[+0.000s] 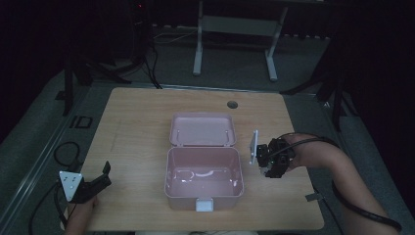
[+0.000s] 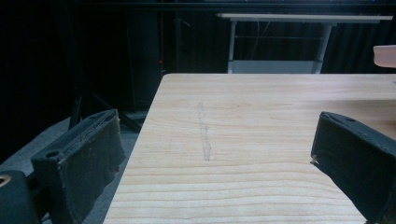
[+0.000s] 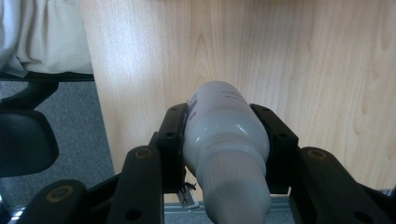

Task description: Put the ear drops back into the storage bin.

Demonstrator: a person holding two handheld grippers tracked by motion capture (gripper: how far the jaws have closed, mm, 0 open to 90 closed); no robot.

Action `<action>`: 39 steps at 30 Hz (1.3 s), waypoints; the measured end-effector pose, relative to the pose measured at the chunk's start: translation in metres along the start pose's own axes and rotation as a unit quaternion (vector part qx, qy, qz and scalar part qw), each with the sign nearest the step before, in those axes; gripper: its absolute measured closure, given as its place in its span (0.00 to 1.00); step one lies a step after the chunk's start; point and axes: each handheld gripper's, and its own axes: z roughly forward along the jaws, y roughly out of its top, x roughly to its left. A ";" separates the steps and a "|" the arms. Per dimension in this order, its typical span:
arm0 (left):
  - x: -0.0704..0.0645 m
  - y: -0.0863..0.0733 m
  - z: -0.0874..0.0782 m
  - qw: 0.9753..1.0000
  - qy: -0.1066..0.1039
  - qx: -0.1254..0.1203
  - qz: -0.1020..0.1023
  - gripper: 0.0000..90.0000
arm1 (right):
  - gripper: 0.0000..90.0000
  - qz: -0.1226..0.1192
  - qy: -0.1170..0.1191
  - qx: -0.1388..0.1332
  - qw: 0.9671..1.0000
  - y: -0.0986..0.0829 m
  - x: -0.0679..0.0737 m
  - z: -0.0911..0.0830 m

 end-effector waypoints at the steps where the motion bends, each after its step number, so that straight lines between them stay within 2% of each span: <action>1: 0.000 0.000 0.000 1.000 0.000 0.000 0.000 0.03 | 0.66 0.002 -0.002 0.002 1.000 0.001 0.000 -0.004; 9: 0.000 0.000 0.000 1.000 0.000 0.000 -0.001 0.03 | 0.66 0.004 -0.011 0.002 1.000 0.009 -0.001 -0.021; 18: 0.000 0.000 0.000 1.000 0.000 0.000 -0.001 0.03 | 0.66 -0.008 -0.009 -0.010 1.000 0.025 0.001 -0.028; 28: 0.000 0.000 0.000 1.000 0.000 0.000 -0.001 0.03 | 0.66 -0.022 0.000 -0.016 1.000 0.050 0.002 -0.029; 39: 0.000 0.000 0.000 1.000 0.000 0.001 -0.001 0.03 | 0.66 -0.061 0.010 -0.017 0.998 0.077 0.005 -0.021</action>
